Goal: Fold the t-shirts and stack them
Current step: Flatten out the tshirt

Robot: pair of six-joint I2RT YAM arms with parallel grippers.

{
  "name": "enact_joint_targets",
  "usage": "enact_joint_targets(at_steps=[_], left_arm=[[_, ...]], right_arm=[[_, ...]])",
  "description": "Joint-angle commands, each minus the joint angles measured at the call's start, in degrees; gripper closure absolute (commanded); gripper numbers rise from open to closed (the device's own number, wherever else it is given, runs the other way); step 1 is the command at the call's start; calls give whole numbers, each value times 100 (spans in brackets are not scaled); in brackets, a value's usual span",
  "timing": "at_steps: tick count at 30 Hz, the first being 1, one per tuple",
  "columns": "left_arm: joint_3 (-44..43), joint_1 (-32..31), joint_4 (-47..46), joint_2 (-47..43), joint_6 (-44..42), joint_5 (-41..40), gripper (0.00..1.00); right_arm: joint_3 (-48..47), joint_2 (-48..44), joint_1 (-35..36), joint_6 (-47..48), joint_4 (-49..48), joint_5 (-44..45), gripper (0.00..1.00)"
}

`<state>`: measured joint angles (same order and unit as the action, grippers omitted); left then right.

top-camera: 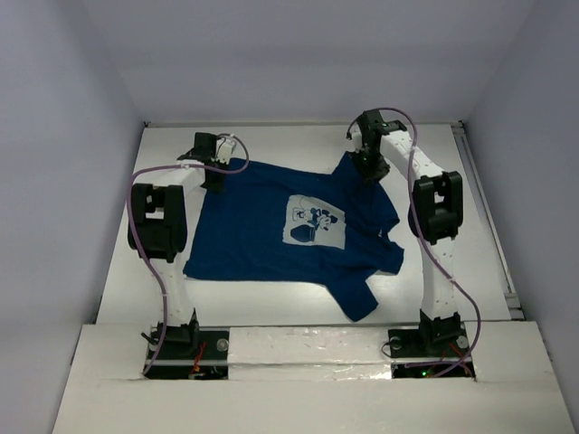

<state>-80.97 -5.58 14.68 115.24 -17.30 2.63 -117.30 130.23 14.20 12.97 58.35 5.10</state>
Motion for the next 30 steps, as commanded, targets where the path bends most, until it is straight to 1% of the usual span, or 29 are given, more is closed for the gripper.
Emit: enact_joint_targets(at_steps=[1,5,9,13,19,21,23,30], left_arm=[[90,-22,123,-485,-28,71,86],[160,-22,123,-546,-63,88,87],[292,-22,62,-652,-89,97,87],[380,-22,44,-705,-142,44,87],[380,-22,70,-784,-142,62,86],[354,-22,79,-801,-125,97,85],[336,-22,105,-810,-98,158,84],[257,-22,342,-994,-19,220,83]], right_arm=[[-566,1,-110,-23,414,211,56],[-882,151,-233,-5,537,298,56],[-935,221,-286,39,502,430,55],[-962,353,-408,74,598,211,55],[-953,424,-409,170,775,-378,55],[-997,450,-409,214,810,-466,52],[-1076,511,-461,232,863,-676,52],[-1111,757,-532,267,959,-1011,52]])
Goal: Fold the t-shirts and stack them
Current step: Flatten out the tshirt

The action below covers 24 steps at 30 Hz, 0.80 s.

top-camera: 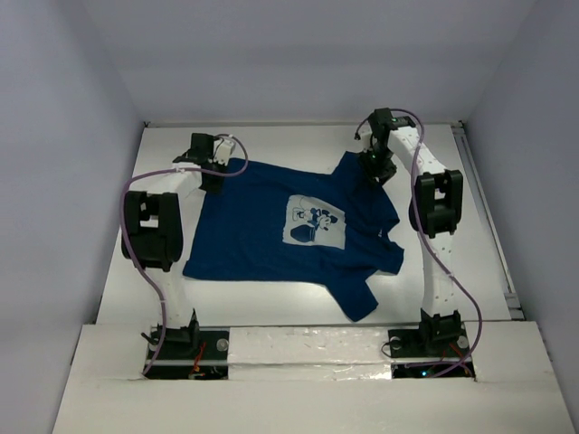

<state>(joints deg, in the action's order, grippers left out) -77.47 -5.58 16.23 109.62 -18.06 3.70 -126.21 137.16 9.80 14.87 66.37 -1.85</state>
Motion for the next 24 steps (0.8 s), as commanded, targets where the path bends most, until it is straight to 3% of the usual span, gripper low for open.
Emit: enact_joint_targets(at_steps=[1,7,9,12,16,17,19,21,24], left_arm=[[-110,-22,222,-477,66,156,83],[-374,-22,521,-653,75,157,83],[-444,-74,574,-670,93,166,83],[-453,-74,592,-653,136,174,83],[-374,-127,574,-653,163,166,83],[-365,-127,566,-653,163,166,83],[-339,-127,566,-679,145,148,83],[-330,-127,574,-697,128,148,83],[-321,-127,557,-706,110,122,83]], right_arm=[[-220,91,-153,77,148,-316,52],[-483,223,-207,165,245,-422,54],[-509,223,-207,174,227,-413,61],[-518,223,-207,165,227,-430,80],[-510,214,-207,174,227,-413,80],[-501,223,-207,191,227,-404,85],[-492,206,-207,183,184,-308,81],[-439,127,-207,200,122,-316,59],[-351,39,-207,156,43,-325,57]])
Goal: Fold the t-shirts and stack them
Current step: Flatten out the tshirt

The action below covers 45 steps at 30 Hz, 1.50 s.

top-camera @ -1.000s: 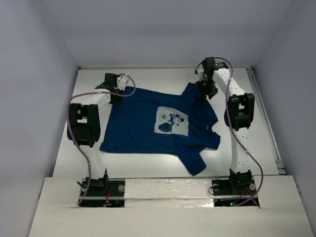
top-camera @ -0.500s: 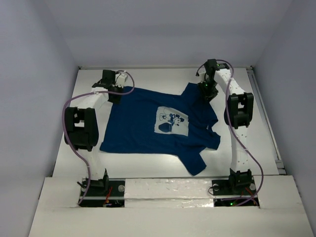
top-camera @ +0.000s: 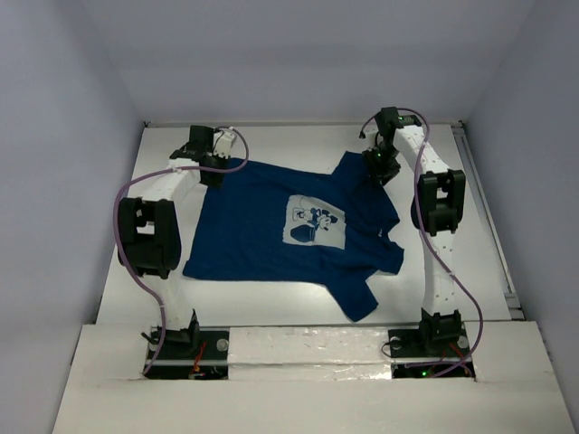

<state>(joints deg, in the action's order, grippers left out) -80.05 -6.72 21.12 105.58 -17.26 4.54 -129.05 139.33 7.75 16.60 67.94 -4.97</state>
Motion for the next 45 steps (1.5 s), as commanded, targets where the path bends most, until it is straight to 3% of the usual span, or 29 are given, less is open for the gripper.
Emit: enact_joint_targets(at_steps=[1,8,17,23,36,45], left_arm=[[-55,-13,67,-292,21,39,83],[-28,-13,58,-292,29,91,83],[-46,-13,102,-292,-6,109,83],[-46,-13,120,-354,-23,92,83],[51,-13,120,-389,38,135,83],[218,-13,-3,-310,47,135,83]], right_arm=[[-76,-169,-1,-25,-123,5,57],[-173,-20,-1,10,52,5,54],[-164,-11,-1,54,105,-74,75],[-129,-28,-54,45,79,-92,100],[960,-731,-458,124,-457,400,100],[2270,-1267,-696,317,-905,682,100]])
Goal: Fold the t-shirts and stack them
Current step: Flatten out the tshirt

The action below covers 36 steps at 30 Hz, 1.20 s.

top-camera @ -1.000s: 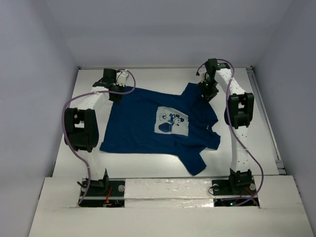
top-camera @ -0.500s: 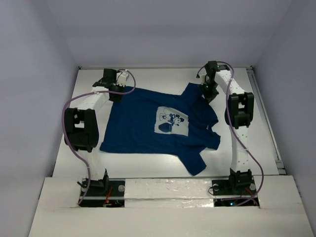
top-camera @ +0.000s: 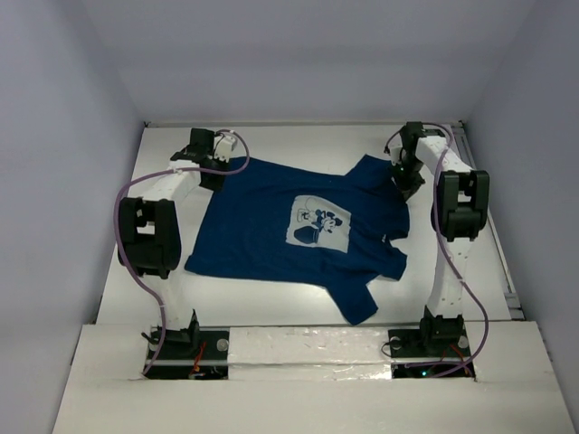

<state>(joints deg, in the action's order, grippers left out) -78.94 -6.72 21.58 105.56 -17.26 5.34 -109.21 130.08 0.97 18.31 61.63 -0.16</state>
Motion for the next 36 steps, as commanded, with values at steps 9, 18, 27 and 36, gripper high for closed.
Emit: enact_joint_targets(at_steps=[9,18,27,36], left_arm=[[221,-13,-137,-343,12,125,83],[168,-66,-146,-439,100,291,83],[-1298,-1138,-181,42,21,1028,83],[-4355,-1946,290,2262,56,2085,83]], right_arm=[[806,-668,-71,148,-590,306,88],[-1690,-10,-71,-143,332,122,79],[-552,-448,-71,-38,16,-976,100],[1112,-1398,-71,147,-485,-1644,100]])
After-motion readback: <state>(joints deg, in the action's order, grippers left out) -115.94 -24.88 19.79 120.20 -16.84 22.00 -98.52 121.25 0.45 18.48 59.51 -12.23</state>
